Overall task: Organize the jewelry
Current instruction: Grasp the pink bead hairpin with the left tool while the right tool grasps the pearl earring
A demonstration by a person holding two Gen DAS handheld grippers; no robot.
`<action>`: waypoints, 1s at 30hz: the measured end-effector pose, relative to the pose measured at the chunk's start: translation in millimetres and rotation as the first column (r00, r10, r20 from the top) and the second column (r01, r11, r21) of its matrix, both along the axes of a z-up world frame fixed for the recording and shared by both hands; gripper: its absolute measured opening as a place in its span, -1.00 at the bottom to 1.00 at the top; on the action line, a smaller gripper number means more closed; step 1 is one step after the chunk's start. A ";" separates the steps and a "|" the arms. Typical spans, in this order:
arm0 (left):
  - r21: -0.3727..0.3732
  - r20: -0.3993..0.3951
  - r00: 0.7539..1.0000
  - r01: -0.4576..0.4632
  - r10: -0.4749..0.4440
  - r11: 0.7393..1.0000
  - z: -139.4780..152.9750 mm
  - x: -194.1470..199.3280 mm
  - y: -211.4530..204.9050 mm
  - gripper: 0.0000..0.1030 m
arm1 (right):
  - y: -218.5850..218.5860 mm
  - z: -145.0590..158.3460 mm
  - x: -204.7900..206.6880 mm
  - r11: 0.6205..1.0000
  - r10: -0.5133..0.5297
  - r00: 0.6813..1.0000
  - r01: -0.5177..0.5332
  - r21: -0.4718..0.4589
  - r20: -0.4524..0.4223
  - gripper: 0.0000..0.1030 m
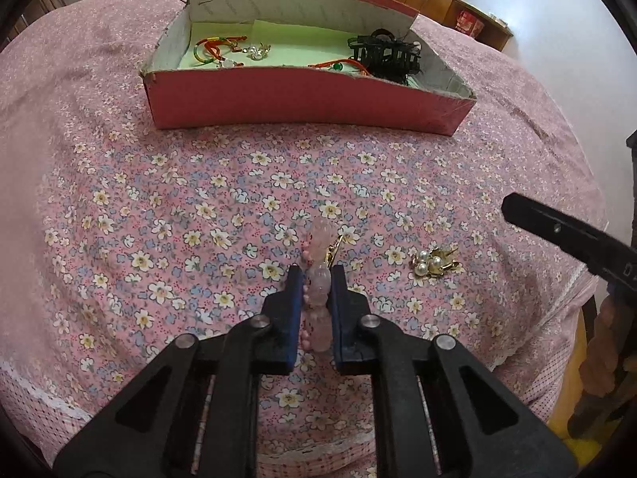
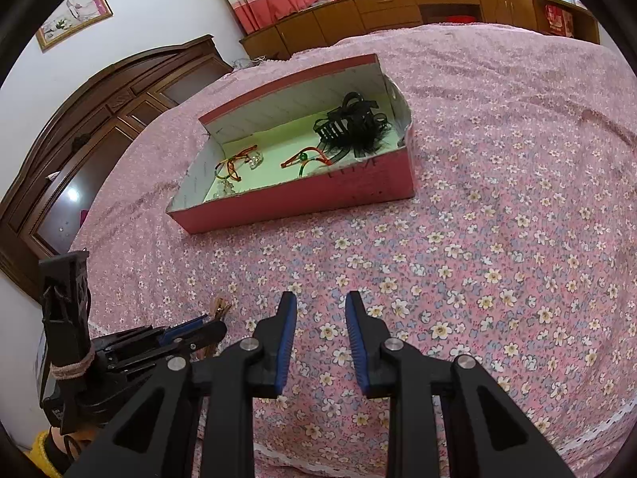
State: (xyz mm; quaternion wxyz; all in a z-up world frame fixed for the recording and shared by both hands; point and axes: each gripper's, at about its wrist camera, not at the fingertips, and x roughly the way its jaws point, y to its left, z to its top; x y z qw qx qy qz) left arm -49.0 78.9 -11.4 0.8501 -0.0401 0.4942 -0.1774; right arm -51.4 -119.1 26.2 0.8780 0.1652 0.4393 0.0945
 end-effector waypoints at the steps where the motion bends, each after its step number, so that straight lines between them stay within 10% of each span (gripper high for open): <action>1: -0.004 0.002 1.000 -0.004 0.004 1.000 1.9 -0.4 2.7 -0.90 | -0.1 -0.3 -0.1 1.000 0.002 1.000 -0.002 0.000 -0.001 -0.45; 30: -0.029 0.061 0.988 -0.138 0.139 0.990 19.1 5.0 48.4 -0.90 | 57.6 -32.7 12.7 0.985 0.157 0.984 -0.163 -0.062 -0.084 -0.15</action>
